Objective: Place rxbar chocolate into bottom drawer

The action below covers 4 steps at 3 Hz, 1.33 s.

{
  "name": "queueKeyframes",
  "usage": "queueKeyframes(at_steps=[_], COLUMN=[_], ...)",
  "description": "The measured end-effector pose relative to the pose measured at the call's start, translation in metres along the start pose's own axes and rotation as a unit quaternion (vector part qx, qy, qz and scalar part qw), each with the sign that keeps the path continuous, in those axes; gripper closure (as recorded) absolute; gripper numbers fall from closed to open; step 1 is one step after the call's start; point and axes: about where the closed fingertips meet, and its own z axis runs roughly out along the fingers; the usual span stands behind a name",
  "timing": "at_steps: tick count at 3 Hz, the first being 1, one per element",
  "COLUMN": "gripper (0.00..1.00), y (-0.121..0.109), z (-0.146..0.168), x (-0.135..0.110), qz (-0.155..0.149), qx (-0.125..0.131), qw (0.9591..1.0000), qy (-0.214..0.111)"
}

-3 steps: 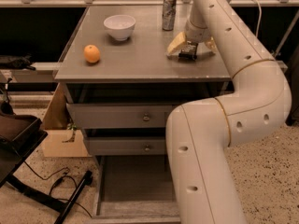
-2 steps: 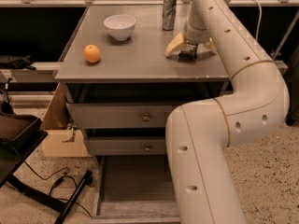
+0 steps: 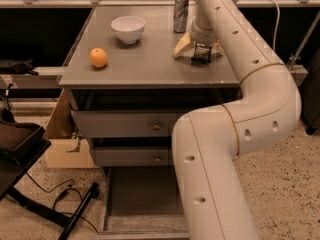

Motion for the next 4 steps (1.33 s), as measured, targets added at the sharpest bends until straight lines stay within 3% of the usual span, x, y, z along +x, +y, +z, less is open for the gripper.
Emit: queueKeyframes(at_steps=[1,3,4], gripper=[0.5,0.96,1.0], y=[0.001,0.001,0.001], z=[0.0005,0.0005,0.0003], x=[-0.001,-0.001,-0.0011], qz=[-0.001,-0.001,-0.001], qx=[0.001,0.001,0.001], qw=[1.0,1.0,1.0], qy=[-0.001,-0.001,-0.001])
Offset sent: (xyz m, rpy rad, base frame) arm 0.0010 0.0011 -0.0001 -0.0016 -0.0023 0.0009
